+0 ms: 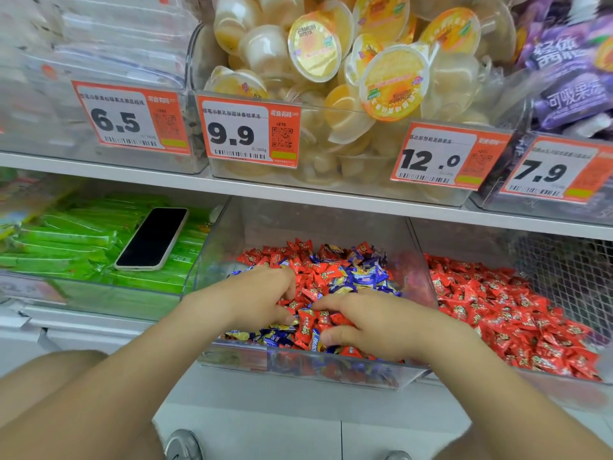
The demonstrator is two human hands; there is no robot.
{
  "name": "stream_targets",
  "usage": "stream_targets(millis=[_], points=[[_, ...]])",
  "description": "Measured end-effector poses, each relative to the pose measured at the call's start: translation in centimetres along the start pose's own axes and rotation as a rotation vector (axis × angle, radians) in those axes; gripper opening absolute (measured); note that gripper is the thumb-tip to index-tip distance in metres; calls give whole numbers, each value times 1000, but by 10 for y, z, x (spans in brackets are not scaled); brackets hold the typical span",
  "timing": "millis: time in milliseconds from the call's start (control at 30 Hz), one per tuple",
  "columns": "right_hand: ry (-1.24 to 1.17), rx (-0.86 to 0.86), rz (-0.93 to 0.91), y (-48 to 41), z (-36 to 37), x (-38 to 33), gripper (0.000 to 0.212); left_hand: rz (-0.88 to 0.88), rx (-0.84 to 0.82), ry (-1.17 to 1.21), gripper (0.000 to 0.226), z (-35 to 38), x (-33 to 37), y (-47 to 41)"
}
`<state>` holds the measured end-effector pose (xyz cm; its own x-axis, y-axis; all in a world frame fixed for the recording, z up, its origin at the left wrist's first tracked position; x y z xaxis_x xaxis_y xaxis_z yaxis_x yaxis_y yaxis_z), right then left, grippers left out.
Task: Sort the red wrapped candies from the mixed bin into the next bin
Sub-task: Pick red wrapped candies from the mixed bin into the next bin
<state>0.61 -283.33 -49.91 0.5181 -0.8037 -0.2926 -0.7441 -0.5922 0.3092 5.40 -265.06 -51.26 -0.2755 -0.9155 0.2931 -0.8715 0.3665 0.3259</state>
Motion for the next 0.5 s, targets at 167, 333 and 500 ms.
stream_targets(millis=[167,333,500], points=[[7,66,90,-5,-3,6,39,60,68,30,14,-9,7,2],[-55,153,48,-6,-10,9,30,144,202,123,33,-11,17,4],[-206,438,24,4,-35,14,25,234,27,54,21,3,23,3]])
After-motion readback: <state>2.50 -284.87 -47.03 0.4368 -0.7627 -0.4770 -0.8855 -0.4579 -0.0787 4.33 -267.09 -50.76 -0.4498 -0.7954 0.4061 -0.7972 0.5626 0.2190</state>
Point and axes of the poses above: each hand's wrist, its own y-axis away from the middle knuckle, its own z-axis out of the palm, x = y × z, the point moved 5 cm from there along -y, towards the middle knuckle, and after that the axes turned 9 degrees about -z, right-handed, at the moved point
